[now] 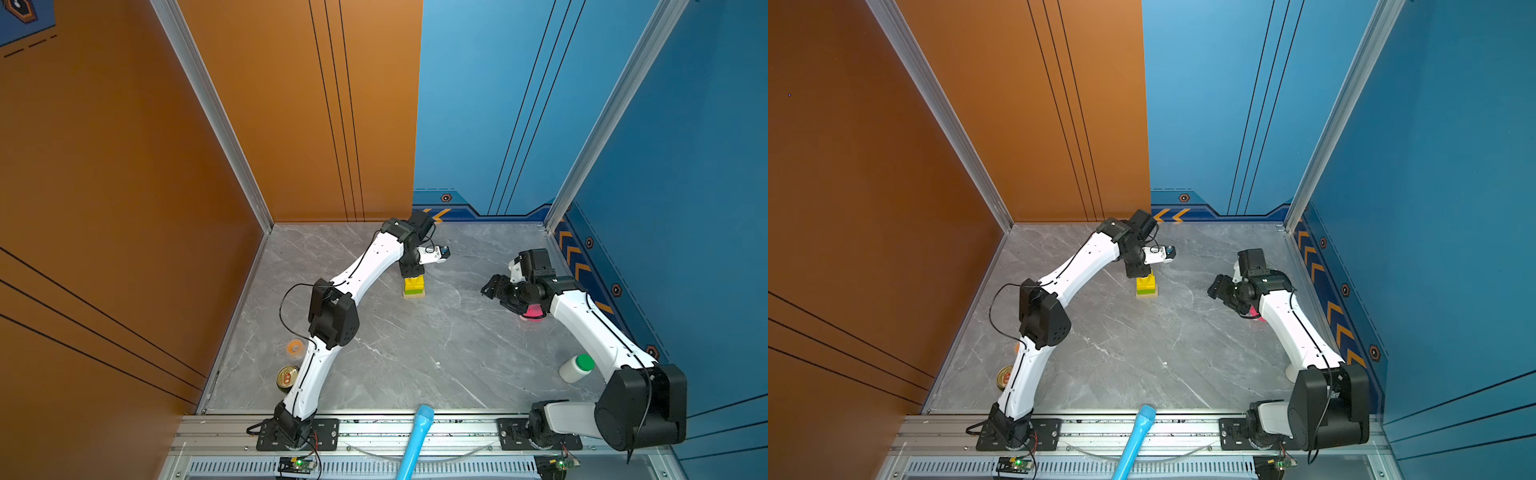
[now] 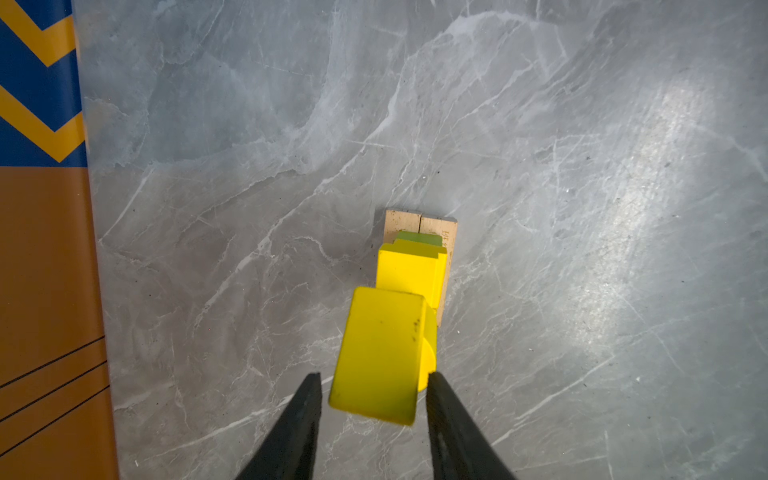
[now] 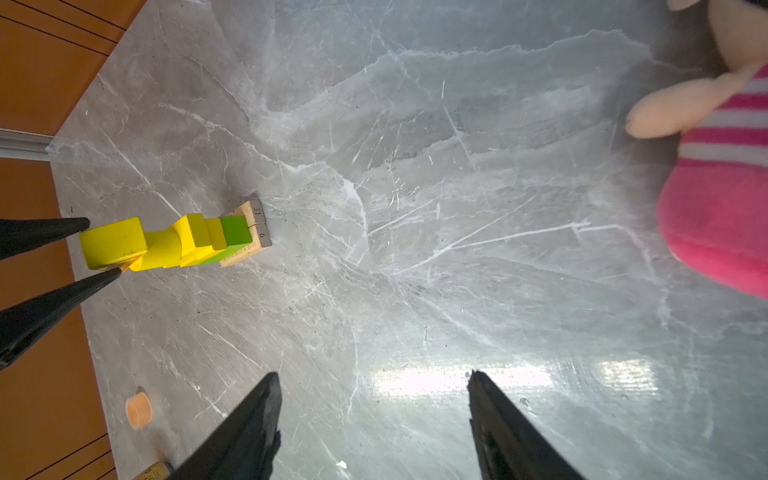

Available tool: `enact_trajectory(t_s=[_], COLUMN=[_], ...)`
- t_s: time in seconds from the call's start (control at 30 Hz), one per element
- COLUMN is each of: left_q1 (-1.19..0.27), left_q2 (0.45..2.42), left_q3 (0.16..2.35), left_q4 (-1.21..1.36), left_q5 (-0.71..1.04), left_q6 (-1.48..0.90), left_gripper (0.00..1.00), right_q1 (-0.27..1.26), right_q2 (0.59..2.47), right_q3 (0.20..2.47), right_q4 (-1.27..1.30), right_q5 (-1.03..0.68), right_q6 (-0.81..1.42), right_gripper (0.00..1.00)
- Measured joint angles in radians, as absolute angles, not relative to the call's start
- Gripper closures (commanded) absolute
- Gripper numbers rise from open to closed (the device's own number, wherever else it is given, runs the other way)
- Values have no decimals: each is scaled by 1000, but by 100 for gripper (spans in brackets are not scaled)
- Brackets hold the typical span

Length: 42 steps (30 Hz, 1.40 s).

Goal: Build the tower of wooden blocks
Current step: 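Lower the small yellow block onto the yellow cylinder with the left gripper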

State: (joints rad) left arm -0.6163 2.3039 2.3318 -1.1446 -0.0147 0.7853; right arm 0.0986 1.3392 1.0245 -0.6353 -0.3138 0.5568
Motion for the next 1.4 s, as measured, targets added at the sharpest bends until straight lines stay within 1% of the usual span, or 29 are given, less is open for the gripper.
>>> enact_trajectory(t_s=[0.87,1.4], left_q1=[-630,-638], left_q2=[2304,2304], left_q3=[2323,2316], left_q4=[-1145,-1145], left_q5=[-15,-19], left_q6=[785,785], left_gripper=[56,54], right_q1=[99,99], right_q2=[1338,1328], right_q3=[1006,1000], right_q4=[-635,-635], right_q5=[-315,-315], right_q6=[557,557], right_gripper=[28,28])
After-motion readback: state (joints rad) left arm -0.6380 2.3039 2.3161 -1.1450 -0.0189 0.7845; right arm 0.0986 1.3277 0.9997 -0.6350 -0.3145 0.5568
